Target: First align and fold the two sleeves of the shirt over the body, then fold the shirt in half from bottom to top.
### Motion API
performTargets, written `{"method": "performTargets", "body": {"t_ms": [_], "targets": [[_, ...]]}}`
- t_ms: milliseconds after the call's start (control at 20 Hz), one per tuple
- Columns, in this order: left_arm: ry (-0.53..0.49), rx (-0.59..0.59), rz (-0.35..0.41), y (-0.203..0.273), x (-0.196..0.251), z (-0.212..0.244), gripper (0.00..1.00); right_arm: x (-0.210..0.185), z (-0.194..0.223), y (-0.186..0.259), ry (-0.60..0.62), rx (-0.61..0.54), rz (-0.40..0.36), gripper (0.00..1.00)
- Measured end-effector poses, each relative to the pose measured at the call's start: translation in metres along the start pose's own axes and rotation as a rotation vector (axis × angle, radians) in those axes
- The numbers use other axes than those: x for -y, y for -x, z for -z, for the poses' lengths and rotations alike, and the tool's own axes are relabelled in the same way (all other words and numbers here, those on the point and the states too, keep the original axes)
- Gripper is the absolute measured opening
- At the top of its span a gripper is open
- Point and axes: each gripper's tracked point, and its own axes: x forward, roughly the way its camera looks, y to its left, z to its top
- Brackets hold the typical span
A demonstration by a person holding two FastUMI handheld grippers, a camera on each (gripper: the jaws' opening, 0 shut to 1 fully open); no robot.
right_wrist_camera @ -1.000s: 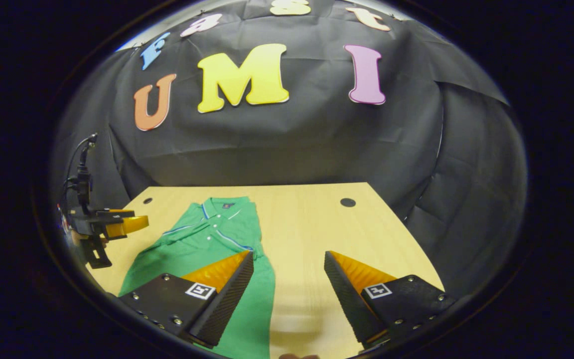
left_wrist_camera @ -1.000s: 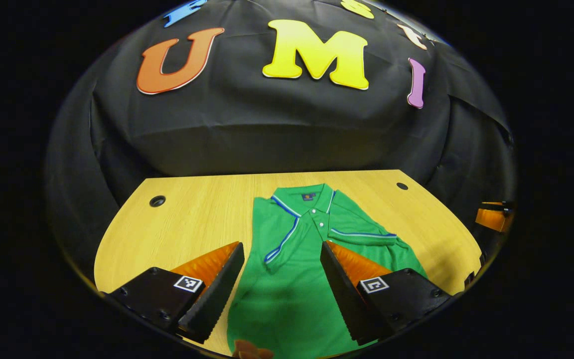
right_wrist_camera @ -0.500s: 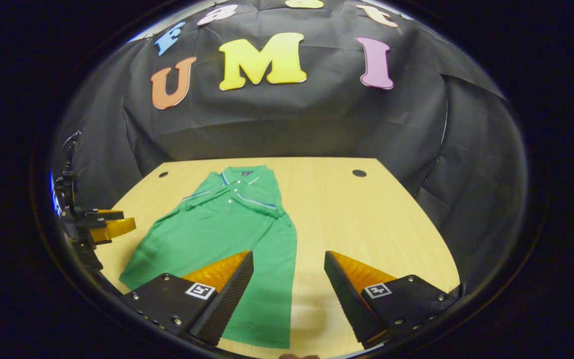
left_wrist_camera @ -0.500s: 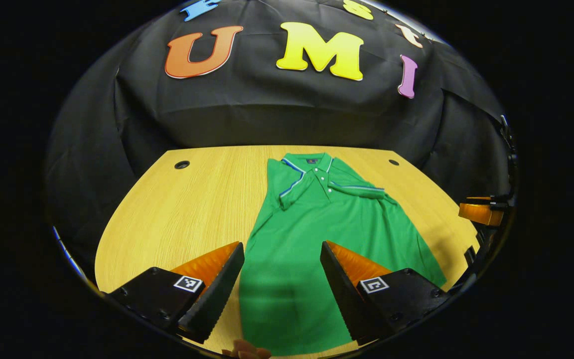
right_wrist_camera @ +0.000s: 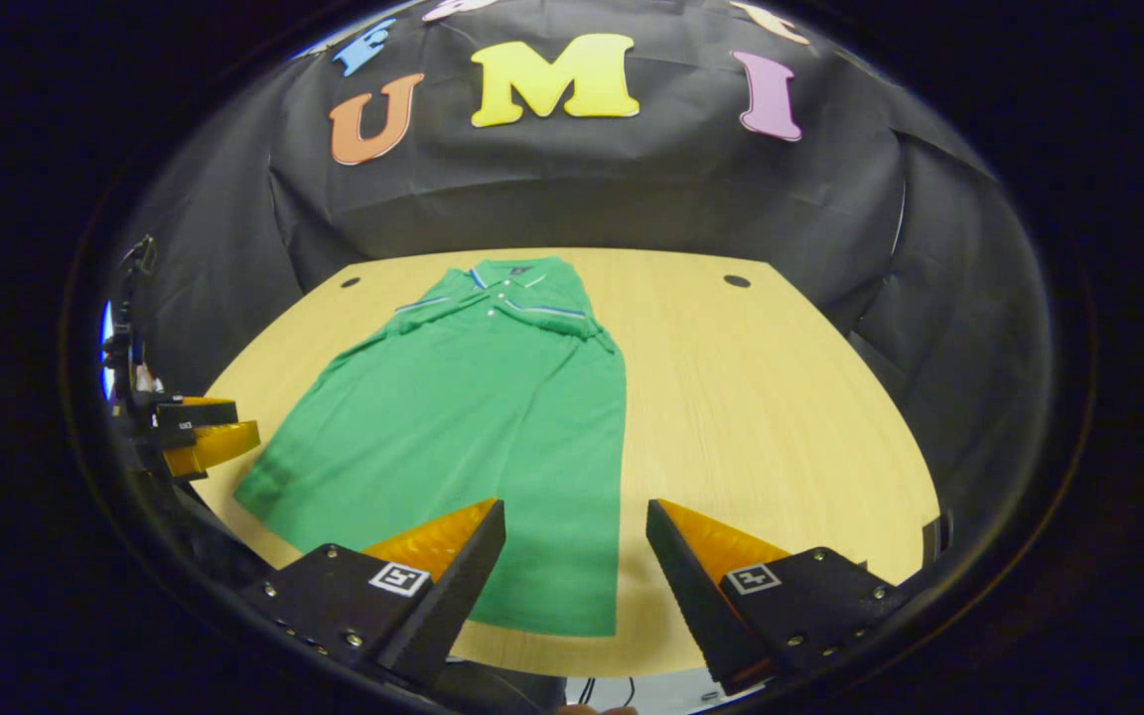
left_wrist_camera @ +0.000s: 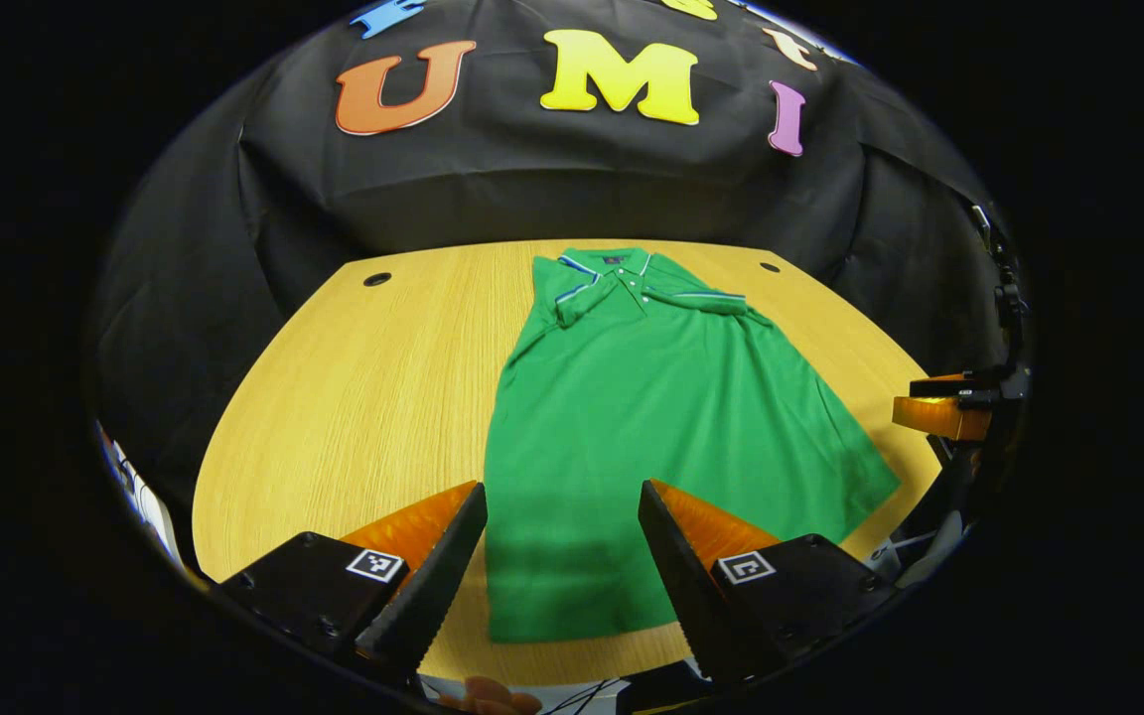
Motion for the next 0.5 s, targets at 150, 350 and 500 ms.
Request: {"method": "performTargets", "body": {"t_ms": [150, 350, 500], "targets": [[-0.003, -0.036, 0.000, 0.008, 0.000, 0.025, 0.98, -0.002, 0.023, 0.001, 0.009, -0.041, 0.000, 0.92], [-0.002, -0.081, -0.011, 0.006, -0.003, 0.045, 0.99, -0.002, 0.052, 0.000, 0.023, -0.100, 0.011, 0.92], [0.005, -0.107, -0.016, 0.007, -0.004, 0.058, 0.99, 0.002, 0.066, -0.003, 0.020, -0.135, 0.027, 0.93]]}}
